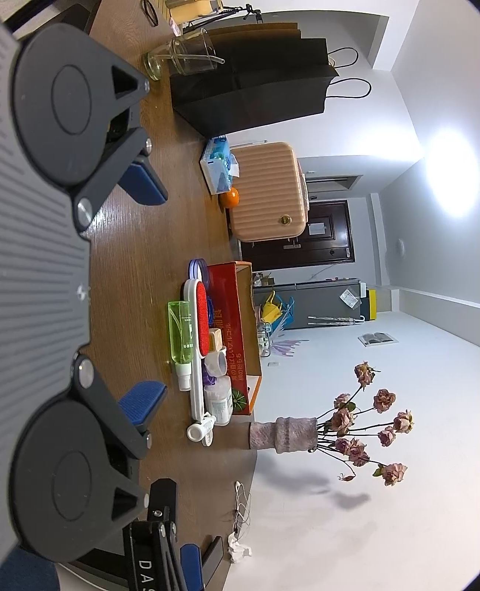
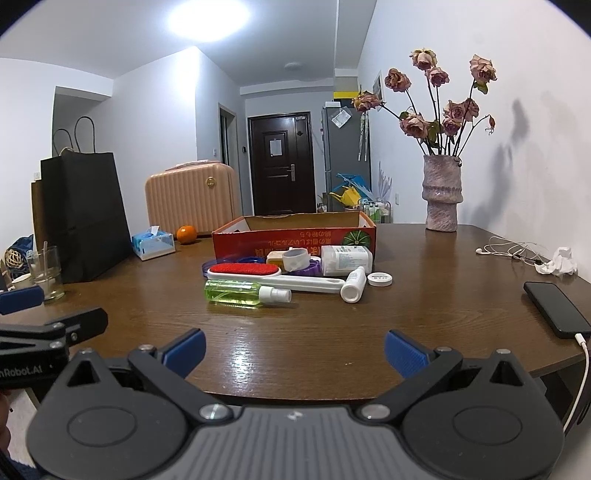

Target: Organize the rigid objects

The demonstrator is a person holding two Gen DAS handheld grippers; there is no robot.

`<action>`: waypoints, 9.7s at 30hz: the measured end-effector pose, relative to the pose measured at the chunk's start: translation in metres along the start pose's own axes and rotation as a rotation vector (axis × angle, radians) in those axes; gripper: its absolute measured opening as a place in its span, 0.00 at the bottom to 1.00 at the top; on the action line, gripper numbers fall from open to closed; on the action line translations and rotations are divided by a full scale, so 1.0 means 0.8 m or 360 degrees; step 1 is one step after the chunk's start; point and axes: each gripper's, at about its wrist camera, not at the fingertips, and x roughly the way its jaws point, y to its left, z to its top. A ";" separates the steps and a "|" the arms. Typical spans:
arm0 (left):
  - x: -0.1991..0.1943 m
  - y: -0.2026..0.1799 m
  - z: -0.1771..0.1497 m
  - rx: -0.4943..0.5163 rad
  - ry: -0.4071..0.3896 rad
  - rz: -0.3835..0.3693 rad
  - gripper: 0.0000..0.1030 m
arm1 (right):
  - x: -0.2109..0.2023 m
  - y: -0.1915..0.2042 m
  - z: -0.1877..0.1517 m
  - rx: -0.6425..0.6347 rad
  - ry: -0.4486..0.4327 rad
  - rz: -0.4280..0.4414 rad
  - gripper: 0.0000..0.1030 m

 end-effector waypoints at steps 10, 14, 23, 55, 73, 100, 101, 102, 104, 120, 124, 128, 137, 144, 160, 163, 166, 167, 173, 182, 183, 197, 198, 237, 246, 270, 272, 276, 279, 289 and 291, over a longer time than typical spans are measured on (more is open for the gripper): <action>0.001 0.000 0.001 0.0000 0.0000 0.0000 1.00 | 0.000 -0.001 0.000 0.0004 -0.0002 -0.0002 1.00; 0.001 -0.001 0.001 0.0002 -0.0001 0.0002 1.00 | 0.000 0.000 0.000 0.0002 -0.0002 -0.0001 1.00; 0.027 0.003 0.008 0.0070 -0.0023 -0.0037 1.00 | 0.010 -0.004 0.009 -0.0027 -0.0035 -0.0007 1.00; 0.344 -0.056 0.055 0.0793 0.0678 -0.0857 0.57 | 0.287 -0.126 0.098 0.0064 0.0323 0.0077 0.69; 0.316 -0.015 0.109 0.0310 0.0549 -0.0708 0.30 | 0.345 -0.129 0.114 0.0077 0.0500 0.0104 0.26; 0.292 0.000 0.078 0.0234 0.0574 -0.0549 0.31 | 0.260 -0.073 0.103 -0.0130 0.0241 0.0206 0.18; 0.291 0.001 0.078 0.0223 0.0578 -0.0546 0.31 | 0.261 -0.073 0.104 -0.0130 0.0245 0.0205 0.18; 0.291 0.004 0.078 0.0202 0.0585 -0.0547 0.31 | 0.261 -0.074 0.105 -0.0123 0.0256 0.0202 0.18; 0.290 0.010 0.077 0.0159 0.0587 -0.0538 0.31 | 0.261 -0.077 0.108 -0.0105 0.0267 0.0202 0.18; 0.467 0.055 0.232 -0.0113 0.0550 -0.0344 0.30 | 0.350 -0.115 0.242 -0.0070 0.0127 0.0260 0.18; 0.599 0.052 0.248 -0.0124 0.0662 -0.0137 0.30 | 0.457 -0.134 0.298 0.0009 0.0124 0.0218 0.18; 0.697 0.049 0.238 -0.0123 0.0794 -0.0006 0.31 | 0.572 -0.145 0.321 0.0050 0.0225 0.0099 0.18; 0.764 0.037 0.211 0.0015 0.0847 0.0084 0.34 | 0.699 -0.148 0.306 -0.0033 0.0421 -0.0116 0.18; 0.766 0.045 0.217 0.0026 0.0845 0.0047 0.52 | 0.706 -0.144 0.302 -0.0075 0.0453 -0.0149 0.26; 0.559 0.080 0.278 -0.0095 0.0709 0.0012 0.80 | 0.514 -0.155 0.356 -0.0080 0.0374 -0.0075 0.67; 0.499 0.081 0.270 -0.0125 0.0653 0.0026 0.80 | 0.450 -0.150 0.345 -0.0115 0.0317 -0.0019 0.75; 0.436 0.079 0.255 -0.0109 0.0546 0.0050 0.84 | 0.394 -0.141 0.329 -0.0145 0.0291 0.0023 0.77; 0.415 0.077 0.249 -0.0101 0.0503 0.0056 0.87 | 0.376 -0.137 0.322 -0.0163 0.0276 0.0033 0.78; 0.312 0.059 0.203 -0.0037 0.0343 0.0101 0.93 | 0.290 -0.107 0.270 -0.0218 0.0186 0.0127 0.81; 0.196 0.042 0.136 -0.0125 0.0239 0.0101 0.98 | 0.182 -0.070 0.185 -0.0185 0.0039 0.0216 0.88; 0.185 0.040 0.128 -0.0122 0.0231 0.0114 0.98 | 0.171 -0.068 0.175 -0.0175 0.0025 0.0219 0.88; 0.129 0.016 0.040 -0.0118 0.0315 0.0132 1.00 | 0.091 -0.072 0.037 0.0044 0.0027 0.0161 1.00; 0.132 0.017 0.040 -0.0125 0.0323 0.0124 1.00 | 0.091 -0.072 0.037 0.0035 0.0011 0.0147 1.00; 0.377 0.083 0.075 -0.0548 0.0879 -0.0452 0.40 | 0.333 -0.128 0.086 0.0293 0.0494 0.0010 0.12; 0.270 0.090 0.055 -0.0562 0.0941 -0.0475 0.39 | 0.243 -0.117 0.059 0.0235 0.0568 0.0115 0.12; 0.293 0.118 0.083 -0.0724 0.0808 -0.0552 0.33 | 0.234 -0.168 0.069 0.0669 0.0566 0.0357 0.11; 0.318 0.120 0.110 -0.0701 0.0730 -0.0559 0.33 | 0.249 -0.174 0.098 0.0675 0.0495 0.0398 0.11; 0.378 0.115 0.159 -0.0632 0.0588 -0.0562 0.33 | 0.299 -0.182 0.164 0.0619 0.0352 0.0416 0.11; 0.438 0.119 0.182 -0.0664 0.0590 -0.0584 0.33 | 0.353 -0.192 0.205 0.0604 0.0306 0.0398 0.11; 0.582 0.125 0.179 -0.0661 0.0796 -0.0502 0.33 | 0.515 -0.208 0.231 0.0649 0.0508 0.0338 0.11; 0.588 0.126 0.173 -0.0646 0.0812 -0.0497 0.33 | 0.528 -0.206 0.226 0.0622 0.0534 0.0320 0.11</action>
